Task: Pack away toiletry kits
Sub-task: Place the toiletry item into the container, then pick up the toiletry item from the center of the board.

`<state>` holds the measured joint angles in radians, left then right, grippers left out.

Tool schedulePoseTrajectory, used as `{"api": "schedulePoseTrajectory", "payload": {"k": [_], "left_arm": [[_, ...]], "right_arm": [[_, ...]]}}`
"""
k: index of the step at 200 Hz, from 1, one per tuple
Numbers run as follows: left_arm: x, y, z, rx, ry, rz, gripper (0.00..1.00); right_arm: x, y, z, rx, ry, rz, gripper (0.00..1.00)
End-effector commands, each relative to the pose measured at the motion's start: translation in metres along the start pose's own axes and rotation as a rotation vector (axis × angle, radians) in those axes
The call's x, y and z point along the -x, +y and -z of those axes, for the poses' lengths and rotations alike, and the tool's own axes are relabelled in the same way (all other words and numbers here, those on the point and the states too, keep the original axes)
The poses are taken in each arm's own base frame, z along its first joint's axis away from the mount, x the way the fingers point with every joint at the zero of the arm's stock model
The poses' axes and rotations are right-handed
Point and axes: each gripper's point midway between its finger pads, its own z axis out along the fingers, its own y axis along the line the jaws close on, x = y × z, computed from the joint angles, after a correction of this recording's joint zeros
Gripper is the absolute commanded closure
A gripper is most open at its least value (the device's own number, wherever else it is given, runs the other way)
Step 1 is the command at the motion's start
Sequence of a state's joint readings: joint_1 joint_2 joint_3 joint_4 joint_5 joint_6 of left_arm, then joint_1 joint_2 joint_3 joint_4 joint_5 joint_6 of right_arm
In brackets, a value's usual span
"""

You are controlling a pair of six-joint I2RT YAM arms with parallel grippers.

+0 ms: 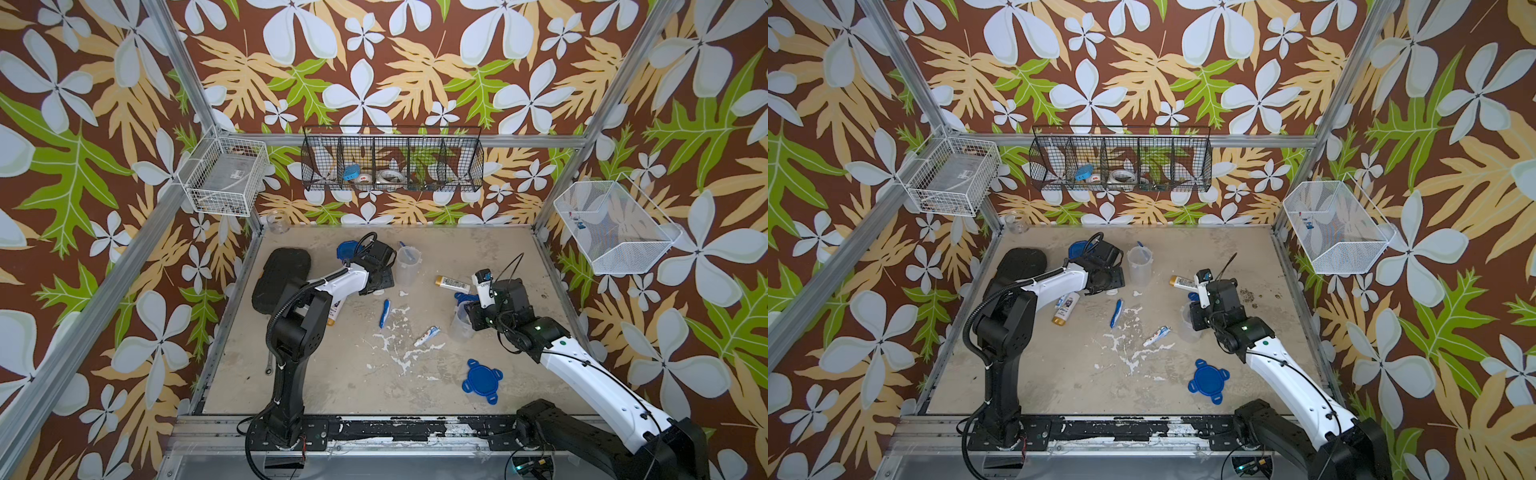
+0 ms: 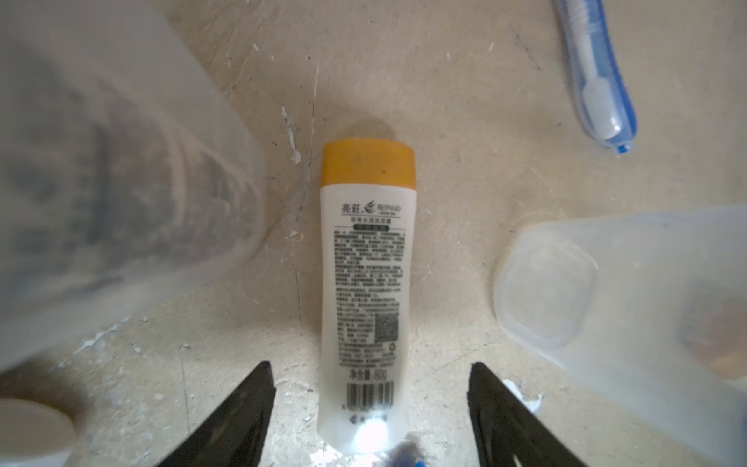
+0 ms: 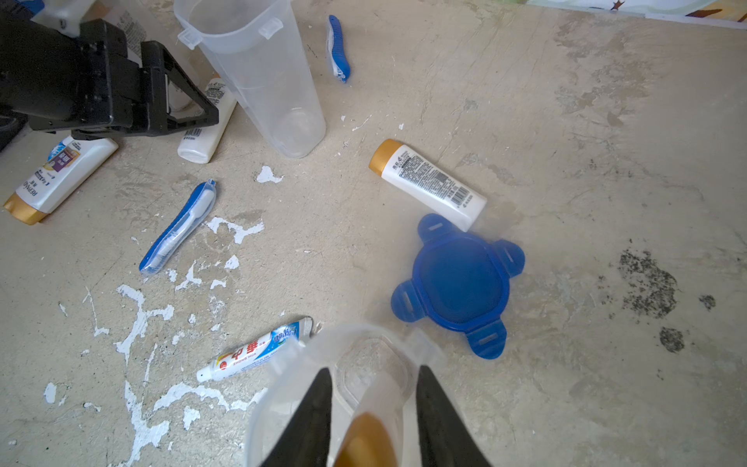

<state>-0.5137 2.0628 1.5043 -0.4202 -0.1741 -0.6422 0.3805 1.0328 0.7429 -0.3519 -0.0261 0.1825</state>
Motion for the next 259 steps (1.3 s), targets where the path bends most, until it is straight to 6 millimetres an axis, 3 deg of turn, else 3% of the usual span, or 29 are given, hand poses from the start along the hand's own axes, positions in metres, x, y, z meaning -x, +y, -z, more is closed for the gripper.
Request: {"api": "schedulePoseTrajectory", "payload": {"k": [1,79,114,137,165,193,231,259], "left_arm": [[-0.001,0.008,-0.002,0.06,-0.003,0.016,0.26],[-0.017,0.004,-0.031,0.084,0.036,-0.033,0.39],[-0.02,0.005,-0.033,0.089,0.047,-0.046,0.6],[-0.024,0.004,-0.026,0.073,0.054,-0.045,0.81],[-0.028,-0.001,-0.007,0.039,0.071,-0.04,0.87],[-0.031,0.0,0.028,-0.01,0.063,-0.026,0.95],[-0.04,-0.009,0.093,-0.12,0.016,-0.082,0.95],[-0.068,-0.01,0.136,-0.193,0.02,-0.172,0.95]], "right_arm": [[0.009,0.003,0.003,0.013,-0.033,0.002,0.59],[0.029,0.005,0.021,0.02,-0.079,-0.01,0.53],[0.037,0.006,0.033,0.021,-0.093,-0.017,0.52],[0.039,0.007,0.042,0.03,-0.098,-0.033,0.46],[0.041,0.011,0.052,0.055,-0.103,-0.054,0.38],[0.042,0.021,0.06,0.111,-0.087,-0.075,0.3],[0.039,0.048,0.06,0.272,-0.028,-0.163,0.22],[0.041,0.073,0.055,0.412,0.039,-0.231,0.19]]}}
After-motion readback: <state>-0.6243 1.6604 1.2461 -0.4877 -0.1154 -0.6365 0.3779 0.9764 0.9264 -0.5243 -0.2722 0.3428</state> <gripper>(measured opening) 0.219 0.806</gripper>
